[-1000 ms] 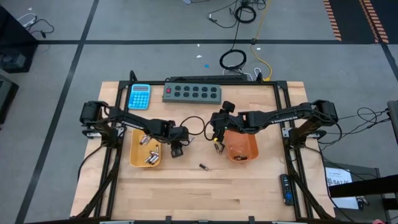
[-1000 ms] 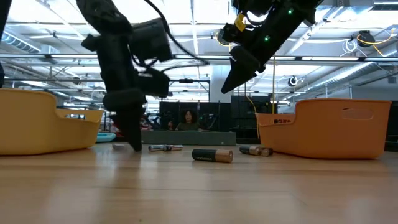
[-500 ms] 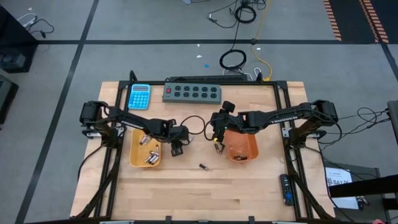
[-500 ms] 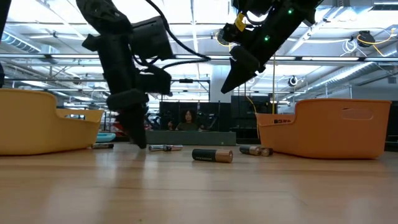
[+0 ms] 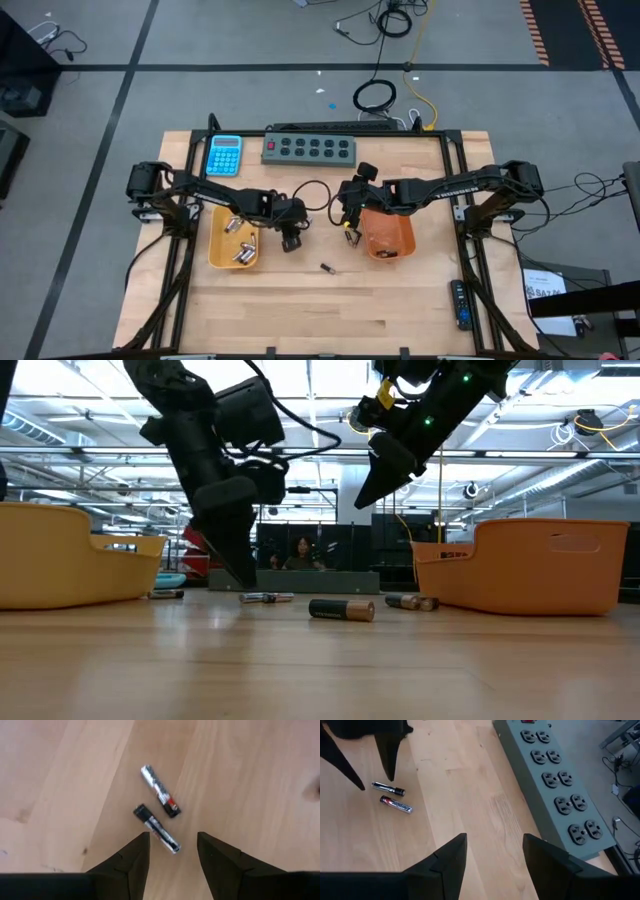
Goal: Sort batteries
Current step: Put the silver battery into the yellow bin
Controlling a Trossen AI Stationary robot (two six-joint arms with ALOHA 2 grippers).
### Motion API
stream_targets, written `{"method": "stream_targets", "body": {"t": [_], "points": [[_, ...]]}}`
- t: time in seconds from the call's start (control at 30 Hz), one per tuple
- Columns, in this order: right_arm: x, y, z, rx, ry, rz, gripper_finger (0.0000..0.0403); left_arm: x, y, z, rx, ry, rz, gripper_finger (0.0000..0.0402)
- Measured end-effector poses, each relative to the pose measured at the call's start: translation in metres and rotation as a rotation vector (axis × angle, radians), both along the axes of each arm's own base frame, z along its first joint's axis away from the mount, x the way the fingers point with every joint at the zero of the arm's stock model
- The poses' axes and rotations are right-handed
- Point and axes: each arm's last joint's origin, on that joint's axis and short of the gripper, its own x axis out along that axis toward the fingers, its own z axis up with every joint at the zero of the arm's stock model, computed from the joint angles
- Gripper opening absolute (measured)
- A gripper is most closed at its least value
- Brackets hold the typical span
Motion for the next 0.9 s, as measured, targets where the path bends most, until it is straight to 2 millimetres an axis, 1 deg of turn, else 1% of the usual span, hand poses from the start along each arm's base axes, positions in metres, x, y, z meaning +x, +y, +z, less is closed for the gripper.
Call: {"method": "stream_targets", "body": {"t": [0.07, 0.17, 0.23, 0.3, 0.37, 0.47, 0.5, 0.57, 0.6, 0.67, 0.73, 0.8, 0.83, 0.9], "points": [[0.000, 0.000, 0.000, 0.000, -0.002, 0.000, 0.0185, 0.002, 0.000, -0.004, 0.004, 0.001, 0.018, 0.0172], [0.001, 0.000, 0.001, -0.001, -0.008, 0.000, 0.0185, 0.004, 0.002, -0.011, 0.061, 0.020, 0.024, 0.0172], [0.001, 0.000, 0.001, -0.001, -0.009, 0.000, 0.0185, 0.004, 0.002, -0.017, 0.116, 0.044, -0.011, 0.0172], [0.001, 0.000, 0.001, -0.001, -0.015, 0.001, 0.0185, 0.005, 0.001, -0.019, 0.185, 0.061, -0.061, 0.0162], [0.001, 0.000, 0.001, -0.001, -0.015, 0.000, 0.0185, 0.005, 0.000, -0.020, 0.221, 0.074, -0.113, 0.0131], [0.003, 0.000, -0.002, 0.000, -0.010, 0.000, 0.0185, 0.003, -0.003, -0.018, 0.263, 0.088, -0.168, 0.0041], [0.004, 0.000, -0.004, 0.000, -0.007, 0.000, 0.0185, 0.001, -0.003, -0.017, 0.278, 0.100, -0.175, 0.0026], [0.007, 0.000, -0.008, 0.000, -0.004, 0.001, 0.0185, -0.003, -0.003, -0.013, 0.294, 0.114, -0.176, 0.0020], [0.008, 0.000, -0.012, 0.000, 0.009, 0.001, 0.0185, -0.006, -0.003, -0.009, 0.307, 0.133, -0.174, 0.0020], [0.010, 0.000, -0.017, 0.000, 0.020, 0.000, 0.0185, -0.014, -0.005, 0.007, 0.332, 0.174, -0.162, 0.0019], [0.012, 0.000, -0.022, 0.001, 0.037, 0.000, 0.0185, -0.022, -0.009, 0.033, 0.357, 0.170, -0.120, 0.0019], [0.011, 0.000, -0.023, 0.001, 0.045, 0.000, 0.0185, -0.036, -0.015, 0.061, 0.355, 0.150, -0.083, 0.0019], [0.012, 0.000, -0.023, 0.000, 0.042, -0.001, 0.0185, -0.044, -0.019, 0.074, 0.337, 0.128, -0.066, 0.0019], [0.011, 0.000, -0.022, 0.000, 0.043, -0.001, 0.0185, -0.061, -0.026, 0.094, 0.237, 0.084, -0.024, 0.0019]]}}
